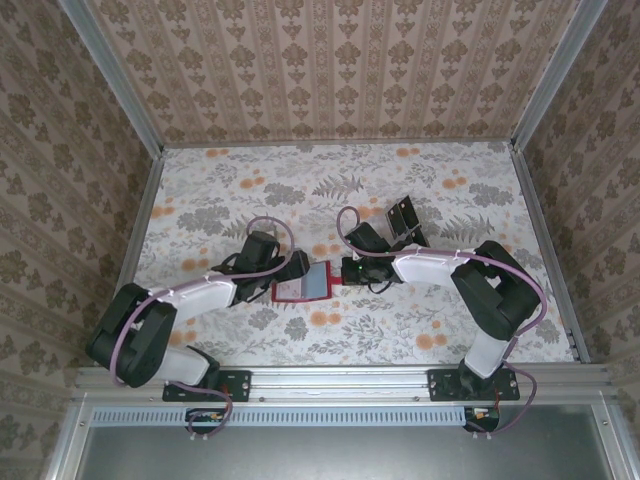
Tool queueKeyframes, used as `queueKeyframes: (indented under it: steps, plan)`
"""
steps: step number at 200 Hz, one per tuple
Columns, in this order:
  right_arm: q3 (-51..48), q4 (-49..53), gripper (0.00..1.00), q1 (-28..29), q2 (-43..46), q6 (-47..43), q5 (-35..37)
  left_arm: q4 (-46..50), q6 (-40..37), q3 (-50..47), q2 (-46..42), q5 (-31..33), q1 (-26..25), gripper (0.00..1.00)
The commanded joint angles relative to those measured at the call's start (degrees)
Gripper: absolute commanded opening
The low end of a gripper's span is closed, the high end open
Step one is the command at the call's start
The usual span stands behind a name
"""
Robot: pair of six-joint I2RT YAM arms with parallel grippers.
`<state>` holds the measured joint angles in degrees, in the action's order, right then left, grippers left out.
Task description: Put the credit cards into the card holder
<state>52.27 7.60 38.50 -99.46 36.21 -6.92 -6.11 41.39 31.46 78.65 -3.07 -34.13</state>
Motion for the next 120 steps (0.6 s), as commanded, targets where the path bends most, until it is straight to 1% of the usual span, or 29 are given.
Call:
queueKeyframes:
  steps: [1,26,47,66,120]
  plan:
    - [-0.2,-0.5,0.00,-0.2,-1.5,0.7,-1.4,-3.8,3.1,-0.9,-5.0,-1.4,-0.7,1.00]
    - [0.0,-0.6,0.00,-0.2,-1.6,0.7,-1.4,-5.8,6.1,-2.0,-8.8,-1.0,-1.9,1.00]
    - [0.2,-0.6,0.00,-0.2,-1.9,0.7,-1.4,-7.7,7.9,-2.1,-9.3,-0.7,-4.0,1.00]
    - [0.4,-0.4,0.00,-0.2,-2.0,0.7,-1.3,-9.8,9.2,-1.7,-7.5,-0.1,-6.2,1.00]
    - [0.1,-0.5,0.00,-0.9,0.3,1.1,-1.3,-15.4,11.8,0.0,1.4,3.0,-12.4,1.00]
